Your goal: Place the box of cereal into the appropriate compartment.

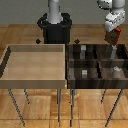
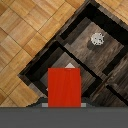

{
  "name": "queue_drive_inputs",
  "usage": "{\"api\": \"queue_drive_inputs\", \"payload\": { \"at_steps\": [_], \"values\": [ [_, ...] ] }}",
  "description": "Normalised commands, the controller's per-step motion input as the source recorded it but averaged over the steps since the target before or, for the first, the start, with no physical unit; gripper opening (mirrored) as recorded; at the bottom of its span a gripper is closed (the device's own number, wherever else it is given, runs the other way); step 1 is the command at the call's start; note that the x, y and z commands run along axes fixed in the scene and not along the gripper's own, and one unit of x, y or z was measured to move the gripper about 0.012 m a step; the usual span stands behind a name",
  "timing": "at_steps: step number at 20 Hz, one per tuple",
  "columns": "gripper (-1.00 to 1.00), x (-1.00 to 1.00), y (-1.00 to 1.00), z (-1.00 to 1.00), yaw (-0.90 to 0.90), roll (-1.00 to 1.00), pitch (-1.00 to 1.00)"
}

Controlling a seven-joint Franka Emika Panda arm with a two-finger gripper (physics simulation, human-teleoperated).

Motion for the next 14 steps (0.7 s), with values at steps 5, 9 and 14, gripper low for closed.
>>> {"api": "queue_drive_inputs", "payload": {
  "at_steps": [5, 9, 14],
  "values": [
    [-1.0, 0.0, 0.0, -1.0, 0.0, 0.0, 0.0],
    [-1.0, 0.0, 0.0, -1.0, 0.0, 0.0, 0.0],
    [1.0, 0.0, 0.0, -0.4, 0.0, 0.0, 0.0]
  ]
}}
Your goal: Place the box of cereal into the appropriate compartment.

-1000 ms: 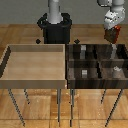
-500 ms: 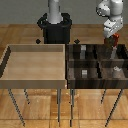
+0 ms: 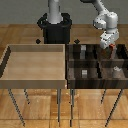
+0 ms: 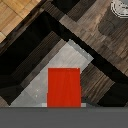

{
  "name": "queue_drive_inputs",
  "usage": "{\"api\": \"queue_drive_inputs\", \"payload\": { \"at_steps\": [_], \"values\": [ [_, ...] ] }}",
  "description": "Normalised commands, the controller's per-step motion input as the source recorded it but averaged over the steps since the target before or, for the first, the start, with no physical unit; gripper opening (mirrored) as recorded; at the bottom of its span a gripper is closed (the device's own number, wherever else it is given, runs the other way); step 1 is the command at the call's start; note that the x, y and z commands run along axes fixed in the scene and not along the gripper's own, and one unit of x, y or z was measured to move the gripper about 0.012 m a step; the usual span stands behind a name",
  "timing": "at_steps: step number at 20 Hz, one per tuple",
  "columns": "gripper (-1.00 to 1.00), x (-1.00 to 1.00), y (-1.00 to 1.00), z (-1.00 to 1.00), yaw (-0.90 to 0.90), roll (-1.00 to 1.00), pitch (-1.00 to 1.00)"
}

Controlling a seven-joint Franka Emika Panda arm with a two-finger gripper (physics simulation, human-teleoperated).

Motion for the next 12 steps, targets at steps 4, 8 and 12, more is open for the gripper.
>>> {"api": "queue_drive_inputs", "payload": {
  "at_steps": [4, 8, 12],
  "values": [
    [1.0, 0.0, 0.0, 0.0, 0.0, 0.0, 0.0],
    [1.0, 0.0, 0.0, 0.0, 0.0, 0.0, 0.0],
    [1.0, 0.0, 0.0, 0.0, 0.0, 0.0, 0.0]
  ]
}}
